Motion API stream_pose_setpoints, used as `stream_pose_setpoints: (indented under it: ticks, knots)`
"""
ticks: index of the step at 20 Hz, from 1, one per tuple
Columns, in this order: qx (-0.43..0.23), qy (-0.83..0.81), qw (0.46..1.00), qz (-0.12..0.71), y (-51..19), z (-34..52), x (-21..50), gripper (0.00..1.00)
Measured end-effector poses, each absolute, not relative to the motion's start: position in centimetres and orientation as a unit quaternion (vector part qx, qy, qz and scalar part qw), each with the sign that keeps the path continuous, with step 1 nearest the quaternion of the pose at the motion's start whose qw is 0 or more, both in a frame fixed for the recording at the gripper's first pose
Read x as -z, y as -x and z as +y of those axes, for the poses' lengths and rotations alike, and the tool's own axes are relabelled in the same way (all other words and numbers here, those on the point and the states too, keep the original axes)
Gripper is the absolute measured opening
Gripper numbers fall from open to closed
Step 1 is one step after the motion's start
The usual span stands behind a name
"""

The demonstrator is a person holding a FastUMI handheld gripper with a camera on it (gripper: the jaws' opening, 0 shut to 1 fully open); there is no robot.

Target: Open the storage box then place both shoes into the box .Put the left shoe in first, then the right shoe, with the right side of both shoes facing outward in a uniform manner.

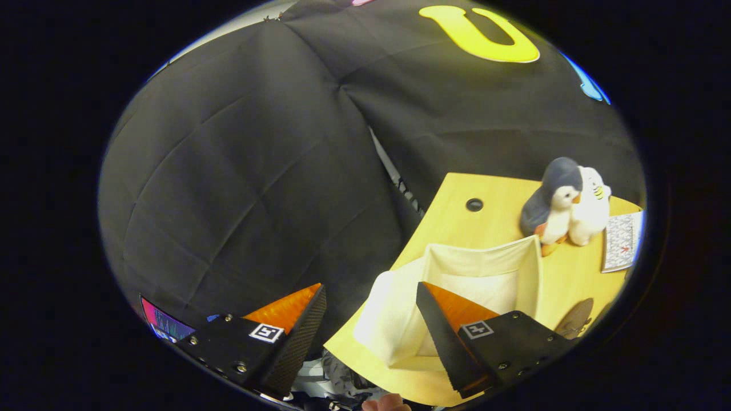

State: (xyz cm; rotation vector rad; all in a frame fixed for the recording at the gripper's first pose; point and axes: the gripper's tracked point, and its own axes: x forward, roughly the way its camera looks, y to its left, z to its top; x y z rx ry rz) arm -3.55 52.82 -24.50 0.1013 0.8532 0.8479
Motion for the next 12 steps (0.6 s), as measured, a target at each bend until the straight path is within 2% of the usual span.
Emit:
stream_pose_setpoints:
  ticks: [6, 12]
  knots:
    - [-0.333, -0.059, 0.865, 0.371, 0.1, 42.1, 22.9, 0.97]
    - [-0.258, -0.040, 0.890, 0.373, -1.4, 31.0, 26.7, 0.97]
